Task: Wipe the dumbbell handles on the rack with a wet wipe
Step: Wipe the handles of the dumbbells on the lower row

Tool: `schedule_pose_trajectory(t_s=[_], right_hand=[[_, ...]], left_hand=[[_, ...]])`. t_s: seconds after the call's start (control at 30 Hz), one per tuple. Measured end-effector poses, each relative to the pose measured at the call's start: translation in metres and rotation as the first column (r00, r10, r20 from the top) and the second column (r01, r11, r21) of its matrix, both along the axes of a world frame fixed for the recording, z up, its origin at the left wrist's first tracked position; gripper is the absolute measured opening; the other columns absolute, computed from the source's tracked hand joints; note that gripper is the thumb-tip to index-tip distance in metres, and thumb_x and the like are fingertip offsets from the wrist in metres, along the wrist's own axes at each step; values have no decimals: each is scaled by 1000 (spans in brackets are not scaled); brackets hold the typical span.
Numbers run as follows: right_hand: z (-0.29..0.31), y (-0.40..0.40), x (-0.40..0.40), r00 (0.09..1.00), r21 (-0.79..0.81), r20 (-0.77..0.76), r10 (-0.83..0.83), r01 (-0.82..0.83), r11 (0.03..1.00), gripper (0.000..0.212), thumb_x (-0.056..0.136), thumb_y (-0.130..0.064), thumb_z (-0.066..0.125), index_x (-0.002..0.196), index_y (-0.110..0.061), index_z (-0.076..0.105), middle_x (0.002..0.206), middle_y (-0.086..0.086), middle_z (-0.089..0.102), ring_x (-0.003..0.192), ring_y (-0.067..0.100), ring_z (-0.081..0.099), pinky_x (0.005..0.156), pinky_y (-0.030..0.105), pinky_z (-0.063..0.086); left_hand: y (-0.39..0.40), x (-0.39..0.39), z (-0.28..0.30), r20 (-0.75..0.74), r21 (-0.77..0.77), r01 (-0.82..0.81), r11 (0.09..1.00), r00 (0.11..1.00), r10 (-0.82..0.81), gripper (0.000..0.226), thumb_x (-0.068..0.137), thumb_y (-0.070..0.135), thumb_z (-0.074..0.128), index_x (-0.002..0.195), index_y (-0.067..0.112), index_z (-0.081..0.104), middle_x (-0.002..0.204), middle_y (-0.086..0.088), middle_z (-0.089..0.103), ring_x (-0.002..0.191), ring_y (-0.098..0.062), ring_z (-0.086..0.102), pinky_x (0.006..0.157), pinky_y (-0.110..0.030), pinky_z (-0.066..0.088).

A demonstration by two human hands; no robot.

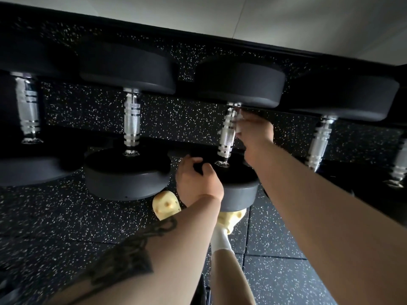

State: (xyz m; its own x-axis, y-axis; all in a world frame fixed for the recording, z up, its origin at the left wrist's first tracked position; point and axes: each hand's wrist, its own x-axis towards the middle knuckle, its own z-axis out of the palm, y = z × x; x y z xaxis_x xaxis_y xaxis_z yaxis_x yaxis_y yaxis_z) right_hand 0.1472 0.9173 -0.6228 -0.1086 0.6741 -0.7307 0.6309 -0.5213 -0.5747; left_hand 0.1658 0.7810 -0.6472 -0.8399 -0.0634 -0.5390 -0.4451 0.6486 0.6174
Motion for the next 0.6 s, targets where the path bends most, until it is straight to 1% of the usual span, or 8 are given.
schedule_pose_trajectory(t_s=[0.07, 0.17, 0.23, 0.37, 0.4, 0.47, 0.53, 0.6], right_hand=[[6, -16, 11, 972, 316, 131, 197, -230, 921, 33, 89, -8, 53, 116, -22, 67, 106, 0, 70, 91, 19, 65, 82, 29, 50], [5, -34, 13, 896, 686, 179, 407, -410, 601, 35, 85, 2, 53, 112, -15, 69, 116, 6, 62, 105, 26, 58, 77, 28, 48], [-2, -37, 5, 755, 657, 368, 543, -624, 423, 36, 84, 4, 51, 112, -13, 66, 121, 7, 54, 110, 28, 49, 68, 30, 44], [-5, -25, 4, 455, 498, 700, 550, -863, 79, 29, 83, -4, 54, 108, -13, 66, 126, 5, 51, 112, 30, 48, 84, 38, 45], [-5, -24, 9, 467, 518, 693, 549, -853, 71, 31, 82, -4, 56, 109, -15, 66, 122, 6, 52, 109, 31, 50, 80, 39, 46], [-1, -25, 25, 609, 597, 581, 540, -770, 225, 39, 82, -2, 54, 115, -21, 63, 115, 7, 54, 99, 28, 52, 67, 33, 43], [0, -28, 35, 814, 618, 393, 427, -578, 533, 39, 88, -2, 51, 120, -22, 63, 115, 5, 56, 93, 21, 55, 64, 26, 38], [-4, -24, 25, 945, 459, 227, 235, -317, 830, 33, 93, -10, 49, 120, -21, 64, 118, 4, 62, 91, 18, 59, 71, 24, 44]], left_hand=[[0, 0, 1, -10, -3, 1, 1000, 1000, -1, 34, 63, 33, 40, 85, 27, 64, 121, 8, 62, 109, -23, 56, 90, -42, 46], [1, -1, 3, -7, 3, -7, 1000, 1000, 7, 34, 63, 33, 40, 86, 26, 65, 122, 7, 62, 112, -22, 55, 91, -41, 45], [1, -1, 4, 3, 7, -9, 1000, 1000, 9, 34, 63, 33, 40, 86, 27, 65, 122, 7, 62, 112, -22, 55, 92, -40, 45], [1, -2, 4, 23, 0, 1, 1000, 1000, -1, 31, 63, 34, 41, 85, 30, 63, 122, 10, 61, 112, -21, 55, 92, -40, 45], [1, -2, 3, 21, 3, 4, 1000, 1000, -4, 31, 63, 34, 41, 85, 30, 63, 122, 10, 61, 112, -21, 55, 92, -40, 45], [0, -1, 1, 10, 5, 6, 1000, 1000, -6, 33, 63, 34, 41, 86, 29, 64, 121, 9, 62, 112, -21, 55, 93, -41, 45], [0, -1, 1, 4, 2, 7, 1000, 1000, -7, 33, 63, 34, 41, 86, 29, 64, 121, 8, 62, 113, -21, 55, 94, -42, 45], [-1, -1, 2, 19, -2, 6, 1000, 1000, -6, 33, 63, 35, 40, 85, 30, 63, 123, 9, 61, 114, -21, 54, 94, -41, 45]])
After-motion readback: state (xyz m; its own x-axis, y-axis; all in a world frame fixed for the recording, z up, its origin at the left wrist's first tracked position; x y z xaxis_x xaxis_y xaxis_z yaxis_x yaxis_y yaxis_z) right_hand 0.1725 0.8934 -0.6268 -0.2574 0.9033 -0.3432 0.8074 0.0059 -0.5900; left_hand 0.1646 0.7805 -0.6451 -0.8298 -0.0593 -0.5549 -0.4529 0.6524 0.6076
